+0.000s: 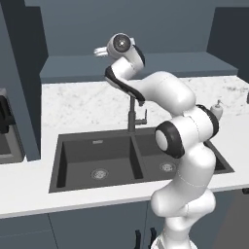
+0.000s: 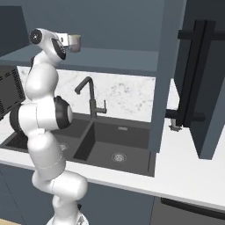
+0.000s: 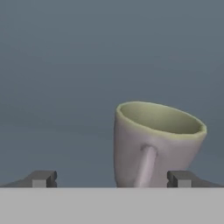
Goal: Gather all objects into one cabinet and sort the glasses and bowls to opposite sides.
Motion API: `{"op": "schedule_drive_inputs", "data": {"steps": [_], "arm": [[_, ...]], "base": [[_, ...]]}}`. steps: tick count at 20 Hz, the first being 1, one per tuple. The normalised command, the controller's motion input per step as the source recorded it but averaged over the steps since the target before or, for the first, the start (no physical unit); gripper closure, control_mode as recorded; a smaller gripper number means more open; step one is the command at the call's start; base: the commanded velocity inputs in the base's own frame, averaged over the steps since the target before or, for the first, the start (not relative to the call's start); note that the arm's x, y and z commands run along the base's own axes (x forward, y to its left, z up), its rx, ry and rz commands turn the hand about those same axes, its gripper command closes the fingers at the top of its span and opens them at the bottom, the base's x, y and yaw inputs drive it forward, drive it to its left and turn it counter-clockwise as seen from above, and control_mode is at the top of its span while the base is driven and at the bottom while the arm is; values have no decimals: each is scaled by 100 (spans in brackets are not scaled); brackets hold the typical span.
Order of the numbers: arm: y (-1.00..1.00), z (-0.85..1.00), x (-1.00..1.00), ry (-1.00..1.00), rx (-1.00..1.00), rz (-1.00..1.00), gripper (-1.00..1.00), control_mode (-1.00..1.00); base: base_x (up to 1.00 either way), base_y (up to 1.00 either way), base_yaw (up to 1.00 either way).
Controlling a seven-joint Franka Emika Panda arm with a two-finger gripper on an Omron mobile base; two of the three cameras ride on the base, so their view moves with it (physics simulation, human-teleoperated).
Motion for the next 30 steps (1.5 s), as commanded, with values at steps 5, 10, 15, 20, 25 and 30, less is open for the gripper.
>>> {"op": "schedule_drive_inputs", "data": {"steps": [5,10,15,20,25,30], "arm": [[0,-2,50,0,0,-8,100,-100],[-25,-7,0,0,-1,0,100,-100],[-14,-17,-28,0,-4,0,100,-100],[0,25,-70,0,0,3,100,-100],[0,58,-53,0,1,0,100,-100],[-11,38,-73,0,0,0,100,-100]], "base": [[0,0,0],[0,0,0],[0,0,0],[0,0,0],[0,0,0],[0,0,0]]}}
